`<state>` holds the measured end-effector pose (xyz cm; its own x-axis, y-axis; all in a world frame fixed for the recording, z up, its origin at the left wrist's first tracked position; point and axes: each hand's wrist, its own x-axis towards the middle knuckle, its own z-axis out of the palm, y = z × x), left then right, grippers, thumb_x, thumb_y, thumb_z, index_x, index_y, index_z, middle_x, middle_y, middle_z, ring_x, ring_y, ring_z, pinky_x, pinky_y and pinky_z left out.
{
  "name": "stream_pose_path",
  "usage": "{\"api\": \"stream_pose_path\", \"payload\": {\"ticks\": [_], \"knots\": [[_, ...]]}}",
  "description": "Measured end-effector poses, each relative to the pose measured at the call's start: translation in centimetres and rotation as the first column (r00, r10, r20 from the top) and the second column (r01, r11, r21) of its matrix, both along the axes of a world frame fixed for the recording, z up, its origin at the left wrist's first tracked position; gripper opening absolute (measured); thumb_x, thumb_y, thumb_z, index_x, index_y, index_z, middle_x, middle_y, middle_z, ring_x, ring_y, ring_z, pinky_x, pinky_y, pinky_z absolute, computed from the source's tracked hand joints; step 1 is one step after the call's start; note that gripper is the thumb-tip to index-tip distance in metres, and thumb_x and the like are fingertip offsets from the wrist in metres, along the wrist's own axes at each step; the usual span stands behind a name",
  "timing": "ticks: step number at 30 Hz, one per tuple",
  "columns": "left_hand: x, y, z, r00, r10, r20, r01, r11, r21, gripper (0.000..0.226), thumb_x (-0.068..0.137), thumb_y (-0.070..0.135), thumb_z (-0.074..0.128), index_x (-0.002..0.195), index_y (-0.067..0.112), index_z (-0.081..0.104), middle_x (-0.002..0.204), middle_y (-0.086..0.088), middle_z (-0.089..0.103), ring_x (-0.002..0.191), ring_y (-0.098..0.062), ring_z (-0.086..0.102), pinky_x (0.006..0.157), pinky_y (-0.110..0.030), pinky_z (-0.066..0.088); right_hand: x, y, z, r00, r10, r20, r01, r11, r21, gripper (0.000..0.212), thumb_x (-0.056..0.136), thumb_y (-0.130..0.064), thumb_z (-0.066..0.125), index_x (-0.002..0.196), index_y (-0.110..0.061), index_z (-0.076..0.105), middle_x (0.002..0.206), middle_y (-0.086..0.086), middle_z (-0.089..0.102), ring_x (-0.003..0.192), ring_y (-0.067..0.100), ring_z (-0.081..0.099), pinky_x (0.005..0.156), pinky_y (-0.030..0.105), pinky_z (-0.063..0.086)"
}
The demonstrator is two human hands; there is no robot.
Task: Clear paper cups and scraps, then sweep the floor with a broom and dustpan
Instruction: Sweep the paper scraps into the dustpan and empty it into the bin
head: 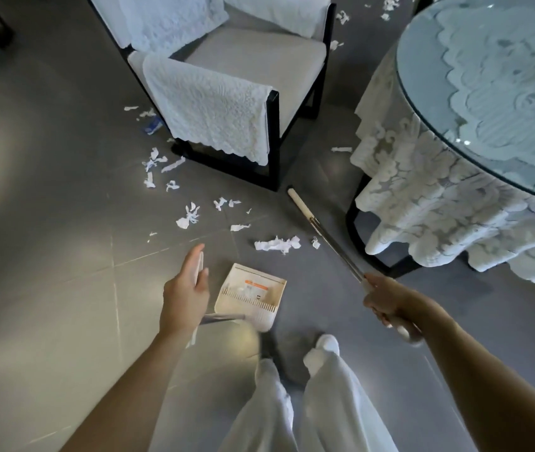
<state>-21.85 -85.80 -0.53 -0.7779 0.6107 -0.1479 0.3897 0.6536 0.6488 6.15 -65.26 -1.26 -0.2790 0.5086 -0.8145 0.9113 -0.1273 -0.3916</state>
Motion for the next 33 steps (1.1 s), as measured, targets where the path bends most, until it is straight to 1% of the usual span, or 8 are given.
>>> {"api": "stream_pose_path", "payload": {"ticks": [9,13,16,20,23,27,30,33], "knots": [[-1.6,4.7,-1.4,0.989,0.150,0.007,-0.150,0.989,-0.016,0.040,0.098,0.021,0.049,0.129,0.046,0.043,0.095,-0.002,0.067,0.066,-0.014,0.059,0.066,-0.025,0.039,-4.8,5.2,-0.5,0.987,0.075,-0.142,-0.108,0.965,-0.239,0.040,0.091,0.000,0.051,0.128,-0.014,0.044,0.056,0.006,0.051,0.042,0.014,0.046,0.040,0.022,0.040],[-1.3,6.6,-1.7,0.964,0.265,0.012,-0.266,0.964,0.009,0.040,0.098,0.021,0.049,0.133,0.041,0.043,0.108,-0.010,0.068,0.086,-0.026,0.064,0.074,-0.025,0.038,-5.7,9.4,0.9,0.986,0.037,-0.164,-0.090,0.940,-0.328,0.037,0.093,-0.003,0.051,0.123,-0.024,0.045,0.051,0.002,0.049,0.038,0.009,0.043,0.038,0.020,0.037],[-1.1,7.7,-1.6,0.949,0.314,0.021,-0.314,0.949,0.003,0.041,0.098,0.021,0.049,0.134,0.041,0.043,0.108,-0.009,0.069,0.088,-0.029,0.065,0.075,-0.026,0.040,-6.8,12.3,1.9,0.976,0.105,-0.189,-0.159,0.942,-0.295,0.036,0.093,-0.005,0.053,0.119,-0.029,0.046,0.048,-0.002,0.053,0.038,0.005,0.047,0.039,0.019,0.041],[-1.3,8.6,-1.3,0.933,0.359,0.032,-0.357,0.933,-0.042,0.043,0.098,0.023,0.048,0.133,0.046,0.041,0.066,-0.003,0.058,0.059,-0.022,0.056,0.060,-0.030,0.039,-10.1,15.5,2.2,0.946,0.275,-0.173,-0.303,0.938,-0.166,0.032,0.091,-0.004,0.055,0.119,-0.019,0.050,0.060,0.006,0.055,0.038,0.006,0.049,0.038,0.019,0.041],[-1.5,8.6,-0.9,0.925,0.378,0.028,-0.376,0.925,-0.046,0.043,0.098,0.022,0.049,0.128,0.052,0.040,0.055,0.000,0.052,0.047,-0.014,0.052,0.051,-0.028,0.042,-13.8,17.3,1.5,0.906,0.409,-0.112,-0.418,0.906,-0.072,0.023,0.090,-0.001,0.054,0.109,-0.013,0.053,0.061,0.009,0.053,0.037,0.008,0.048,0.037,0.017,0.039],[-2.2,8.0,-0.9,0.908,0.414,0.065,-0.413,0.910,-0.032,0.044,0.100,0.023,0.049,0.127,0.055,0.037,0.083,0.006,0.061,0.062,-0.006,0.058,0.056,-0.019,0.044,-17.9,19.6,-0.8,0.842,0.533,-0.085,-0.535,0.845,0.000,0.031,0.085,0.002,0.052,0.112,-0.014,0.049,0.067,0.013,0.055,0.037,0.012,0.048,0.038,0.020,0.038],[-2.5,8.1,-1.0,0.899,0.432,0.076,-0.433,0.901,-0.001,0.043,0.099,0.021,0.051,0.127,0.052,0.040,0.104,0.011,0.057,0.073,0.003,0.055,0.074,-0.023,0.042,-20.1,19.7,-2.8,0.822,0.564,-0.075,-0.566,0.824,-0.002,0.039,0.083,0.004,0.050,0.116,-0.017,0.049,0.072,0.015,0.055,0.039,0.015,0.047,0.039,0.022,0.039],[-3.4,9.4,-1.1,0.904,0.424,0.053,-0.424,0.905,-0.009,0.043,0.099,0.020,0.050,0.124,0.053,0.039,0.101,0.008,0.059,0.076,-0.011,0.057,0.077,-0.026,0.042,-20.2,18.5,-4.4,0.836,0.546,-0.058,-0.548,0.834,-0.063,0.040,0.084,0.005,0.051,0.114,-0.021,0.045,0.067,0.011,0.053,0.030,0.007,0.046,0.034,0.017,0.037]]}}
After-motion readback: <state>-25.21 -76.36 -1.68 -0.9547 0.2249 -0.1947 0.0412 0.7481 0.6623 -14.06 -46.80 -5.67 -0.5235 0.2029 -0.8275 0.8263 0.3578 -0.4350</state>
